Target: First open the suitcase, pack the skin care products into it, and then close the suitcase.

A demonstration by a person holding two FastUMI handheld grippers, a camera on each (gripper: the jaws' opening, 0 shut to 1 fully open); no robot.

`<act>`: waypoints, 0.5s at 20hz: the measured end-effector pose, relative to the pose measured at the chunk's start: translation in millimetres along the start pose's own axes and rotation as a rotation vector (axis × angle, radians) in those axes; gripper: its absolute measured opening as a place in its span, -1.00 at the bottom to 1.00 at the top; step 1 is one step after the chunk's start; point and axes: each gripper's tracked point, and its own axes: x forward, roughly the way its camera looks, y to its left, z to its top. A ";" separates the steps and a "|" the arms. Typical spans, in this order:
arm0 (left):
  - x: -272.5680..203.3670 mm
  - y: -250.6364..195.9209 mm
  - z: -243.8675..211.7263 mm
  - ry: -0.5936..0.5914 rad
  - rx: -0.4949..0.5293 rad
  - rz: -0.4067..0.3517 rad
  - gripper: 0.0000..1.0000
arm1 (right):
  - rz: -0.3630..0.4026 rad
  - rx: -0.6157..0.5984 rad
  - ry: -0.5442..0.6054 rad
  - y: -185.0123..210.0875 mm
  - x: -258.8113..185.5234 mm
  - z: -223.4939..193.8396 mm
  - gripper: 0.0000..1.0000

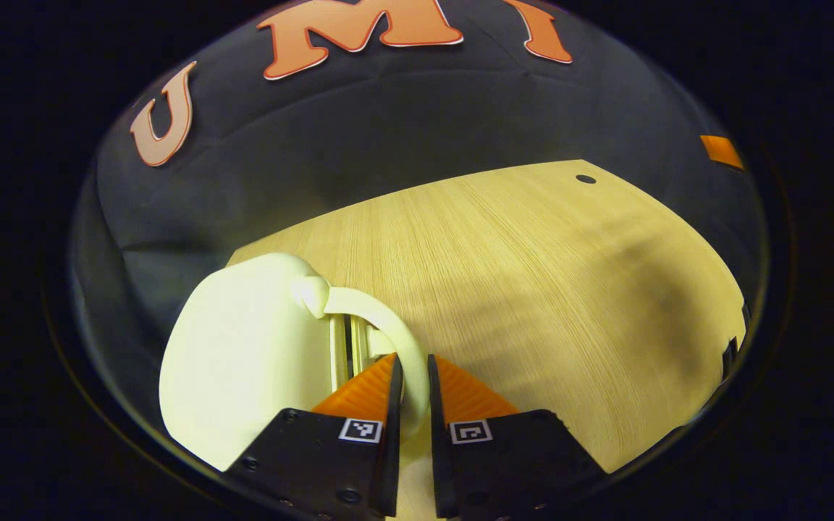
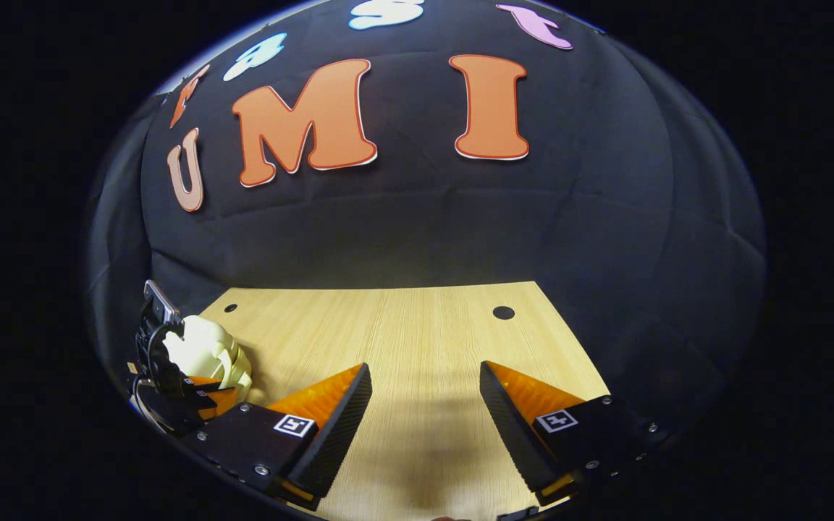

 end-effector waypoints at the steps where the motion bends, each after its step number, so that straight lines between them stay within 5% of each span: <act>1: -3.5 -1.2 0.8 0.005 -0.037 -0.020 -0.52 | 0.006 0.007 0.010 1.5 -2.2 -1.0 0.91; 3: -11.3 3.0 10.3 -0.008 -0.079 -0.043 -0.34 | 0.006 0.020 0.035 5.6 -3.0 -1.9 0.92; 6: -27.7 11.7 35.9 -0.059 -0.078 -0.041 1.00 | 0.002 0.020 0.032 14.7 -5.5 3.3 0.91; 10: -70.9 40.7 105.2 -0.246 -0.114 -0.016 0.98 | -0.026 0.028 -0.024 30.1 -14.6 19.2 0.92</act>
